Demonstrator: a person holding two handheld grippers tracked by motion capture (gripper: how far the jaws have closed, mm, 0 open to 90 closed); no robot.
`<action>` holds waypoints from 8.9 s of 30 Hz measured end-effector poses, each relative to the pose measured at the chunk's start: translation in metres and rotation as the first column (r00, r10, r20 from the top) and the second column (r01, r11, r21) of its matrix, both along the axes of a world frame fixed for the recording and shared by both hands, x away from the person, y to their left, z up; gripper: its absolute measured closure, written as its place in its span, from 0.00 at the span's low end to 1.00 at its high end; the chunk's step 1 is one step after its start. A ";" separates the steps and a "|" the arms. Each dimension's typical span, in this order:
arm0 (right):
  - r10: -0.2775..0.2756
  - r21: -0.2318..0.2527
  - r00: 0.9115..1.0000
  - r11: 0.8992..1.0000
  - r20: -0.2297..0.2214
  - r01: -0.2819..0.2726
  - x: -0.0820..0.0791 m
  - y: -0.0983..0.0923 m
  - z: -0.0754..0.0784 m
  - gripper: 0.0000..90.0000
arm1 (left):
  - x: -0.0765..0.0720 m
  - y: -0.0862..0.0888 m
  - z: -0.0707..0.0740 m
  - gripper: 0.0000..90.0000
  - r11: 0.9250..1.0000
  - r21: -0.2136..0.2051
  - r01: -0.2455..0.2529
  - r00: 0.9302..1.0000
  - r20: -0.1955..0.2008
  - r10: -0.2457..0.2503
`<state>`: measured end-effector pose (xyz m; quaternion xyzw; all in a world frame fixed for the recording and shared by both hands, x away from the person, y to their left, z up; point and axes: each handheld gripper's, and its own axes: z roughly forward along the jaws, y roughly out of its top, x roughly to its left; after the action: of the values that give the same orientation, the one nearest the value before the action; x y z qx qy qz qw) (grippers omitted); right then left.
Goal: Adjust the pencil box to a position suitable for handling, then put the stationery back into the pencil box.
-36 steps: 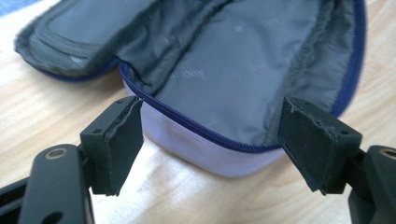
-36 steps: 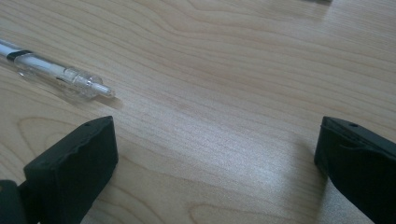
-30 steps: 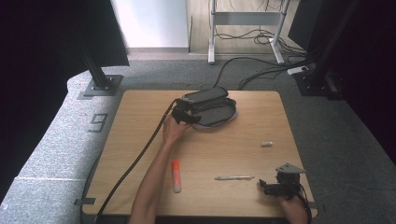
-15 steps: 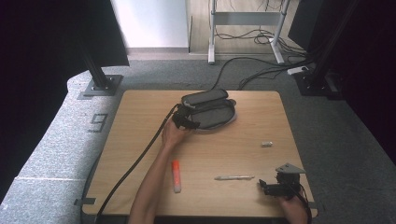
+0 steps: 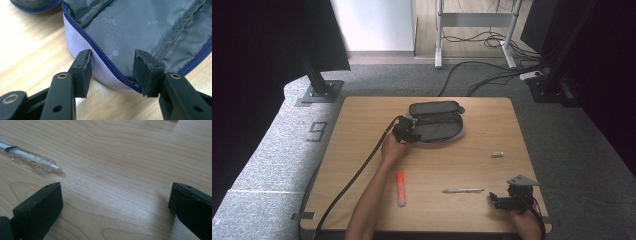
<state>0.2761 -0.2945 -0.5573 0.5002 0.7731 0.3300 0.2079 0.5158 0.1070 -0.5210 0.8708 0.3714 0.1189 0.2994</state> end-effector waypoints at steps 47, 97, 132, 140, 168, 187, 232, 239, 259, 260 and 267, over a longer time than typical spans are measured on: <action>0.001 0.001 1.000 1.000 -0.004 -0.001 0.000 0.000 0.000 0.00 | -0.089 -0.011 0.003 0.52 0.997 0.050 0.061 0.998 -0.034 -0.060; 0.001 0.001 1.000 1.000 -0.004 -0.001 0.000 0.000 0.000 0.00 | -0.155 0.000 0.034 0.20 0.994 -0.034 0.100 0.995 0.000 -0.100; -0.005 0.001 1.000 1.000 -0.004 0.005 0.000 0.001 0.000 0.00 | -0.184 0.117 0.022 0.00 0.993 -0.067 -0.101 0.993 0.048 0.104; -0.007 0.001 1.000 1.000 -0.004 0.007 0.000 0.001 0.000 0.00 | -0.186 0.127 0.003 0.00 0.992 -0.052 -0.117 0.992 0.049 0.119; -0.012 0.002 1.000 1.000 -0.005 0.012 0.001 0.001 0.000 0.00 | -0.189 0.134 -0.027 0.00 0.988 -0.036 -0.150 0.987 0.049 0.151; -0.056 0.036 0.998 0.998 0.025 0.055 -0.004 -0.017 0.017 0.11 | -0.190 0.134 -0.027 0.00 0.987 -0.036 -0.159 0.986 0.049 0.161; 0.058 -0.020 0.997 0.998 0.040 -0.058 0.072 -0.017 0.064 0.09 | -0.190 0.134 -0.027 0.00 0.988 -0.037 -0.152 0.987 0.048 0.154; 0.038 -0.082 0.998 0.996 0.052 -0.034 0.090 -0.018 0.064 0.16 | -0.191 0.134 -0.027 0.00 0.988 -0.037 -0.150 0.987 0.048 0.151; 0.054 -0.078 0.998 0.995 -0.015 -0.055 0.133 -0.025 0.044 0.31 | -0.191 0.134 -0.027 0.00 0.988 -0.037 -0.149 0.987 0.049 0.151; 0.057 -0.074 0.998 0.996 -0.021 -0.059 0.135 -0.025 0.043 0.31 | -0.191 0.134 -0.027 0.00 0.988 -0.037 -0.148 0.987 0.049 0.150; 0.066 -0.020 0.997 0.998 -0.049 -0.067 0.146 -0.028 0.034 0.37 | -0.191 0.134 -0.027 0.00 0.988 -0.038 -0.148 0.987 0.051 0.150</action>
<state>0.4217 -0.3230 -0.5234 0.4799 0.7976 0.3162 0.1833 0.3250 0.2405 -0.5480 0.8319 0.4292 0.1577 0.3144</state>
